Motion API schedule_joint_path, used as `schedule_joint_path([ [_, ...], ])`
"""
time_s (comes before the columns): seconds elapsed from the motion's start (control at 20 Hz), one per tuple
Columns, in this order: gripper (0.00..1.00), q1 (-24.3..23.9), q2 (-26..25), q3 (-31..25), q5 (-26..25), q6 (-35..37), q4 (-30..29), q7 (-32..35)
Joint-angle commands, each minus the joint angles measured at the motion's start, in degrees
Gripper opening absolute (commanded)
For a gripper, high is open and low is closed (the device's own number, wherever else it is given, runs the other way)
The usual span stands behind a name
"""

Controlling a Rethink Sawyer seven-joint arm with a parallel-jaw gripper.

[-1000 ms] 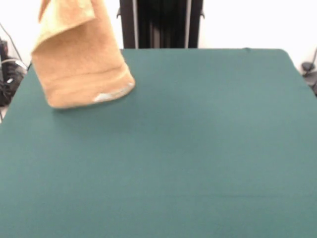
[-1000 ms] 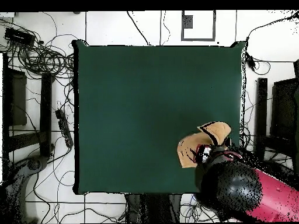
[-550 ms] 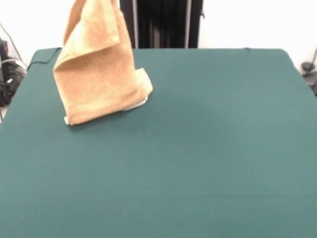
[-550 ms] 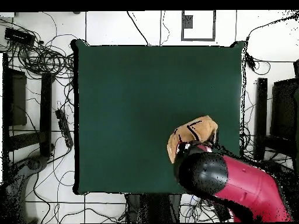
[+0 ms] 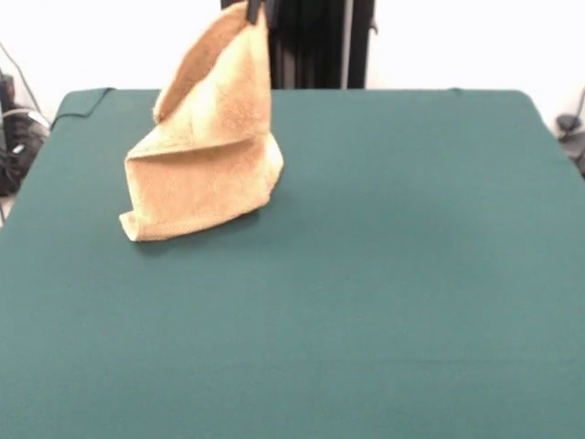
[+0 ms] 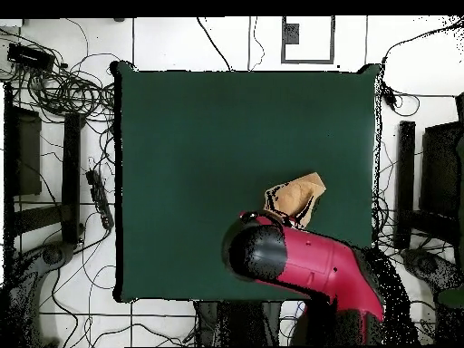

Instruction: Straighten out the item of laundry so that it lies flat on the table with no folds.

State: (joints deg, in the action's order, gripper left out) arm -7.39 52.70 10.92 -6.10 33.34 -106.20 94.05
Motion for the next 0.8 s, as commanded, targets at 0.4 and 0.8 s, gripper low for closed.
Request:
schedule_joint_path([
  [0.4, 0.00, 9.73, -4.43, 2.66, 5.96, 0.62, -1.85, 25.16],
  [0.8, 0.00, 17.16, -10.67, 4.00, 12.40, 0.61, 2.85, 35.20],
])
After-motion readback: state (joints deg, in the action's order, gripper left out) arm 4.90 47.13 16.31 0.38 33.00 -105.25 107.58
